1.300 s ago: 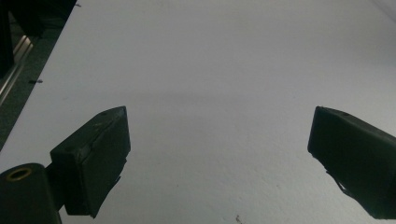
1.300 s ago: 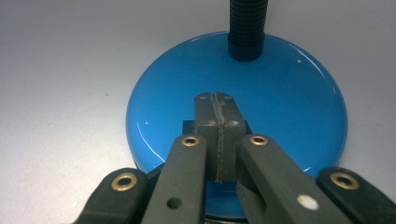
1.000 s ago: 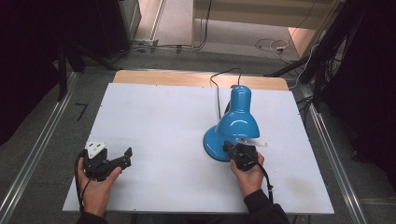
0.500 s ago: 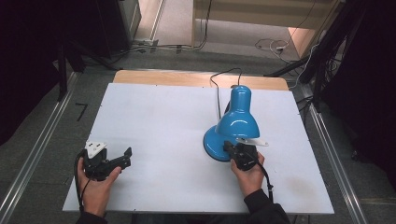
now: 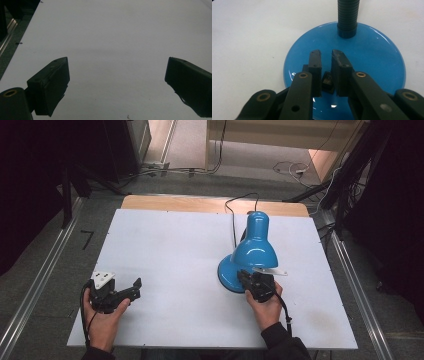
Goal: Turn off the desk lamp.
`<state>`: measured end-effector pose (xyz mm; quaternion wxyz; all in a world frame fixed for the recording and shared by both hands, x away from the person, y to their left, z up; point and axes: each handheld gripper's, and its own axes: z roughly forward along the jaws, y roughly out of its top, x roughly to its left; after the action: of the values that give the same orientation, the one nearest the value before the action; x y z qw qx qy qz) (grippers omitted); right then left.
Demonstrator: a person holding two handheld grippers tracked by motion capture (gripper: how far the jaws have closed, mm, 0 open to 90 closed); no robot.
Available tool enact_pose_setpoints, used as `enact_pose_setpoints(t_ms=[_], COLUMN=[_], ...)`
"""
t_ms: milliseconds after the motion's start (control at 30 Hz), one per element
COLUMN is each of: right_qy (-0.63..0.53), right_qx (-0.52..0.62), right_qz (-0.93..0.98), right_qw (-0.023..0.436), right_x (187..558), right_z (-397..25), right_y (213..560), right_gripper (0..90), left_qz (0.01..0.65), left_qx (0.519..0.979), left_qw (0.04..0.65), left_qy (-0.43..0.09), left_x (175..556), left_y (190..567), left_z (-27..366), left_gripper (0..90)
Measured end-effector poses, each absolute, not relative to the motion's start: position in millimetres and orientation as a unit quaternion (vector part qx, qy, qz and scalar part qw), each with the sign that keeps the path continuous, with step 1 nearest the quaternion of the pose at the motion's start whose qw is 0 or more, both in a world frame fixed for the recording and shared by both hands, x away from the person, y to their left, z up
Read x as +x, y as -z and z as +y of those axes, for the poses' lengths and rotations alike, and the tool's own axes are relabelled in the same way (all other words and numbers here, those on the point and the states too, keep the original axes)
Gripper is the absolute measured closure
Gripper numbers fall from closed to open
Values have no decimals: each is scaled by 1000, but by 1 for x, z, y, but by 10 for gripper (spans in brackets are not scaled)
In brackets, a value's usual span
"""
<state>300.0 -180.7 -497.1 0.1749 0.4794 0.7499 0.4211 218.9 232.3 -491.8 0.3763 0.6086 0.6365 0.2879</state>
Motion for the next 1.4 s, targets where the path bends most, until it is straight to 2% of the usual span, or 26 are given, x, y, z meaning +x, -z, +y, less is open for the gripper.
enact_pose_setpoints(t_ms=[67, 167, 200, 333, 367, 400, 433, 533, 633, 967, 1400], right_qy=[-422, -429, -429, -441, -441, -445, -445, -448, -445, -435, -433], right_qx=[482, 481, 481, 482, 482, 479, 479, 481, 485, 484, 482], right_qz=[748, 746, 746, 737, 737, 736, 736, 733, 732, 737, 739], right_qw=[175, 170, 170, 174, 174, 176, 176, 177, 175, 183, 184], right_x=[300, 301, 301, 301, 301, 301, 301, 301, 302, 303, 301], right_z=[-181, -183, -183, -184, -184, -185, -185, -185, -186, -187, -188], right_y=[497, 494, 494, 490, 490, 490, 490, 489, 489, 490, 489], right_gripper=[753, 668, 668, 542, 542, 476, 476, 364, 314, 251, 247], left_qz=[637, 638, 638, 637, 637, 637, 637, 637, 636, 636, 636], left_qx=[608, 607, 607, 607, 608, 608, 608, 607, 609, 608, 609], left_qw=[377, 377, 377, 377, 377, 377, 377, 377, 377, 378, 378], left_qy=[-288, -287, -287, -288, -288, -288, -288, -287, -287, -287, -287], left_x=[219, 219, 219, 219, 219, 219, 219, 219, 219, 220, 220], left_y=[492, 492, 492, 492, 492, 492, 492, 492, 492, 492, 492], left_z=[232, 233, 233, 233, 232, 232, 232, 233, 232, 232, 232], left_gripper=[64, 64, 64, 64, 64, 64, 64, 64, 64, 64, 64])
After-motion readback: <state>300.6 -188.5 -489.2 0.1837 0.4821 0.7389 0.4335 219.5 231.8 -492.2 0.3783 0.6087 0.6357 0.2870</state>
